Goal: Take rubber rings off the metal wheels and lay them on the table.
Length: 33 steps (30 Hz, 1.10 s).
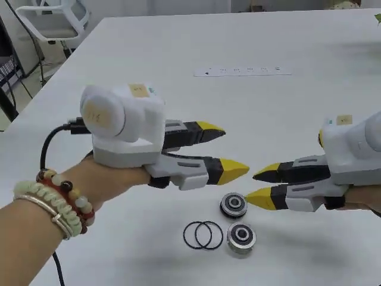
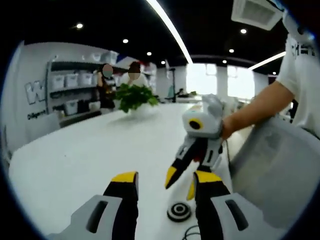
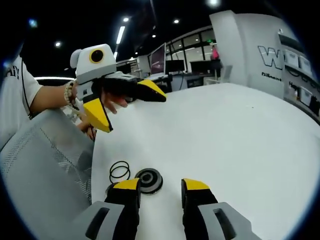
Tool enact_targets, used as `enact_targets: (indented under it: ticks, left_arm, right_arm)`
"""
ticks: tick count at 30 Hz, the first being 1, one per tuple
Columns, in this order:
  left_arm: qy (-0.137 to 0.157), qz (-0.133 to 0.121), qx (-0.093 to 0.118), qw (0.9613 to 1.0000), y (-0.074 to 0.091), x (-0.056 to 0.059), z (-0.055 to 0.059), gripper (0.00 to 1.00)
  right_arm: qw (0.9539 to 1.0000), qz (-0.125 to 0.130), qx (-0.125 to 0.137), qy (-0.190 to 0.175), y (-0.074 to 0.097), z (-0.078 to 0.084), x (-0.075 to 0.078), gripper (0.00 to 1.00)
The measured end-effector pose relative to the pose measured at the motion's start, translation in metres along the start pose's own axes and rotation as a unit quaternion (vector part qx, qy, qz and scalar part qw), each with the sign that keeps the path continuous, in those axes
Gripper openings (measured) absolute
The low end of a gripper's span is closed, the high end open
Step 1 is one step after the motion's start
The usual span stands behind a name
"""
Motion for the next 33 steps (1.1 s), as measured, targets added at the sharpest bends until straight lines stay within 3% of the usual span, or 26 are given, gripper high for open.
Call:
enact_targets:
  ticks: [3, 8, 11, 14, 19, 23, 31, 33]
  left_arm:
    - [-0.013, -0.006, -0.012, 0.9998, -0.004, -0.001, 0.010, 0.42]
    - [-0.012, -0.008, -0.023, 0.9996, -0.011, 0.000, 0.021, 0.40]
    - [-0.029, 0.007, -0.056, 0.9980, -0.019, 0.007, 0.033, 0.34]
    - [-0.036, 0.015, -0.073, 0.9965, -0.027, 0.013, 0.039, 0.26]
    - [-0.060, 0.032, -0.105, 0.9921, -0.036, 0.021, 0.050, 0.25]
    - [-0.048, 0.028, -0.110, 0.9924, -0.038, 0.019, 0.054, 0.21]
    - [-0.054, 0.025, -0.134, 0.9891, -0.041, 0.019, 0.062, 0.20]
    - [-0.051, 0.026, -0.132, 0.9896, -0.041, 0.018, 0.062, 0.19]
  right_arm:
    - [0.9996, 0.000, -0.026, 0.014, -0.004, 0.007, -0.003, 0.30]
    - [0.9992, -0.001, -0.033, 0.021, -0.009, 0.009, -0.006, 0.31]
    - [0.9992, 0.004, -0.031, 0.024, -0.009, 0.008, -0.004, 0.32]
    - [0.9993, 0.002, -0.027, 0.024, -0.011, 0.010, -0.004, 0.32]
    - [0.9987, -0.004, -0.032, 0.038, -0.011, 0.011, -0.005, 0.30]
    - [0.9986, -0.005, -0.034, 0.040, -0.011, 0.012, -0.005, 0.29]
    - [0.9981, -0.007, -0.040, 0.046, -0.015, 0.012, -0.007, 0.28]
    - [0.9981, -0.007, -0.039, 0.047, -0.015, 0.012, -0.007, 0.28]
Point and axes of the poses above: the centre of the closed fingertips' face, and the gripper's own axes: y roughly backward along the fingers, x roughly to its right, z roughly out of its underside, the point moved 6 cm from there along y, roughly backward along the fingers, and after that the axes turned 11 degrees about -x, right-handed, at the moved point
